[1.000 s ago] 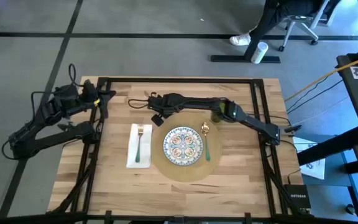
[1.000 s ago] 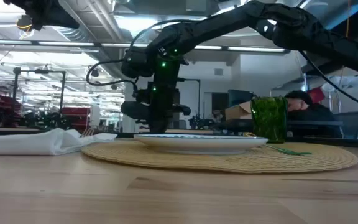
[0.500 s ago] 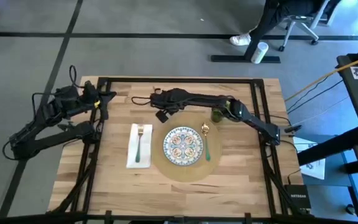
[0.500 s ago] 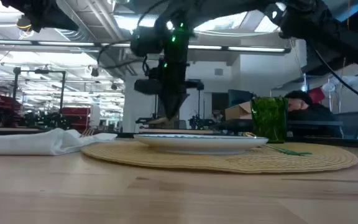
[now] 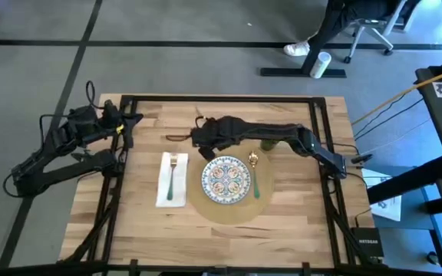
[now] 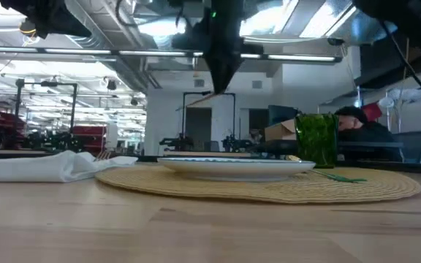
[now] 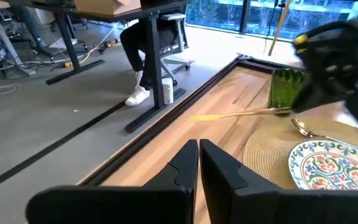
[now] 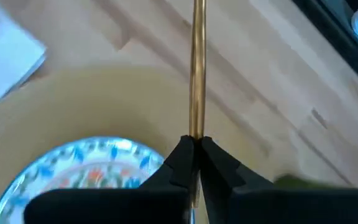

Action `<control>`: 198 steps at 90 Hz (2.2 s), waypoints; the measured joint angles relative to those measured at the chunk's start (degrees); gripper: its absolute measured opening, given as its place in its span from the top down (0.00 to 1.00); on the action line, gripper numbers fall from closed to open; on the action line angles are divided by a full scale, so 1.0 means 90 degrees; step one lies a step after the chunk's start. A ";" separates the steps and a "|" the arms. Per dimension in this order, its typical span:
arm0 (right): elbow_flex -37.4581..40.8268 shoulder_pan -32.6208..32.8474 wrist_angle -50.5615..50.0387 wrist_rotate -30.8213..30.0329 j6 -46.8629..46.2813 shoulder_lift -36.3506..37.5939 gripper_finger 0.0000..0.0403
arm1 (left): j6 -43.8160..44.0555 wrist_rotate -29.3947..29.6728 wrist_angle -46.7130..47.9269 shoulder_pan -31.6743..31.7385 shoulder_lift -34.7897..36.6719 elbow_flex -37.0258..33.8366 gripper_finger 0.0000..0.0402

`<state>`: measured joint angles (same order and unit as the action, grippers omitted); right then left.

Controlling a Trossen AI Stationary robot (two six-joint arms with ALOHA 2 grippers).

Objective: Set table place
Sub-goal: Put the gold table knife to the right of the green spoon on the brown place mat

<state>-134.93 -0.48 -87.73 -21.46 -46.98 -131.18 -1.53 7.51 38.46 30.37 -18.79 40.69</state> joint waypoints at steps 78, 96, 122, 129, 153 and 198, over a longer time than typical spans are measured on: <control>0.1782 0.1303 -0.0250 0.0470 -0.3005 0.1072 1.00 | -0.0049 -0.0005 -0.0108 0.0000 0.0184 -0.0311 1.00; 0.2781 0.1704 -0.0213 0.0550 -0.4211 0.1691 1.00 | -0.0211 -0.0169 -0.0232 0.0000 0.0389 -0.0313 1.00; 0.3789 0.2060 0.0301 0.1043 -0.5113 0.2077 1.00 | -0.0211 -0.0199 -0.0277 -0.0002 0.0396 -0.0313 1.00; 0.3985 0.2165 0.0624 0.1198 -0.5248 0.2077 1.00 | -0.0216 -0.0200 -0.0301 -0.0002 0.0396 -0.0313 1.00; 0.4235 0.2709 0.0936 0.1337 -0.6238 0.2077 1.00 | -0.0234 -0.0217 -0.0403 -0.0002 0.0396 -0.0313 1.00; 0.5056 0.3520 0.1502 0.1384 -0.8022 0.2073 1.00 | -0.0157 -0.0675 -0.0540 -0.0002 0.0393 -0.0313 1.00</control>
<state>-89.43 31.19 -74.21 -9.01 -119.18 -112.53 -2.94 1.43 33.60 30.35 -15.25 37.87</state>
